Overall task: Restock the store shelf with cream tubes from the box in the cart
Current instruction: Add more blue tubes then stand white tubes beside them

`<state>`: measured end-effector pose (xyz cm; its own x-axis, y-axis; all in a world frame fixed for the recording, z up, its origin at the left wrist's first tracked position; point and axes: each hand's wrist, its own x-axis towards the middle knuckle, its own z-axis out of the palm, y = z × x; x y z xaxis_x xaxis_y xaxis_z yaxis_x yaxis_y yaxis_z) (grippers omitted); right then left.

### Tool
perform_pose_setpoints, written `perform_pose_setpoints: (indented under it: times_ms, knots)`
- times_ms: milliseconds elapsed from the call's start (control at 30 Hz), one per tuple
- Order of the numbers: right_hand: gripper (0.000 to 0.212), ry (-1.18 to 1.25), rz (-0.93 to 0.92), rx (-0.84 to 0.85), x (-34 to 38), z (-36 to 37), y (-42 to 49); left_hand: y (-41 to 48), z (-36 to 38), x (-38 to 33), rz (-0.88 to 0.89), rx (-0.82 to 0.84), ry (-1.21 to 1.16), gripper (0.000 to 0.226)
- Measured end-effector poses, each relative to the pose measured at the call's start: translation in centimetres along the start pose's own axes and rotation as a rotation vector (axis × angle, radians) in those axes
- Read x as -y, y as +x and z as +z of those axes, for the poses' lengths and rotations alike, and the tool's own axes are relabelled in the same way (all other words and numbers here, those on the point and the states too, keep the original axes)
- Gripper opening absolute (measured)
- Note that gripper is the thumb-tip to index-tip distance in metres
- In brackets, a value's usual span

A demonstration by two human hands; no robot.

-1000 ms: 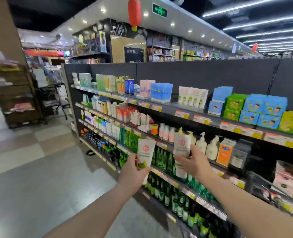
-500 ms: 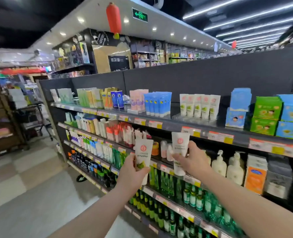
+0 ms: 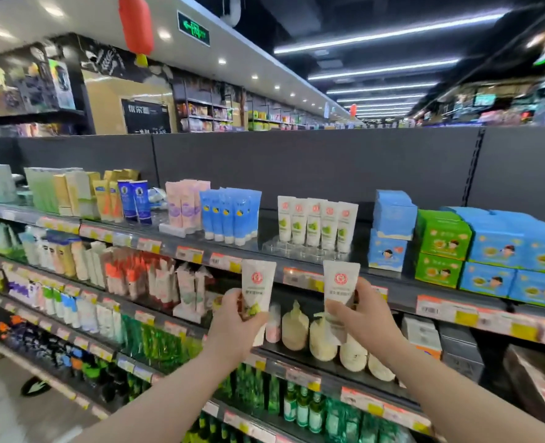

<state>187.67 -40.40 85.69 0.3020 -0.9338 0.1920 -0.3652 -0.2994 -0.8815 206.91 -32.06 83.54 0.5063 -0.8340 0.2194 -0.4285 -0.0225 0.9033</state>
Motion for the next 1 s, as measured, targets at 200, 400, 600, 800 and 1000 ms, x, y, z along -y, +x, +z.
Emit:
perform_pose_setpoints:
  times_ms: [200,400,600,800,1000]
  knots:
    - [0.03,-0.056,-0.013,-0.17,0.7,-1.5,4.7,6.2,2.9,-0.9,0.09,0.112,-0.047,0.039]
    - [0.024,-0.081,0.009,-0.361,2.2,-0.8,10.8,14.0,2.9,-0.7,0.217,0.195,-0.103,0.037]
    - [0.027,-0.18,0.088,-0.471,3.0,0.8,16.3,21.1,2.1,0.3,0.319,0.256,-0.138,0.037]
    - [0.029,-0.23,0.144,-0.511,2.4,1.7,19.1,24.4,3.4,0.6,0.337,0.329,-0.209,0.037]
    - [0.029,-0.226,0.166,-0.487,1.5,1.2,20.7,25.6,5.1,-0.1,0.312,0.347,-0.268,0.036]
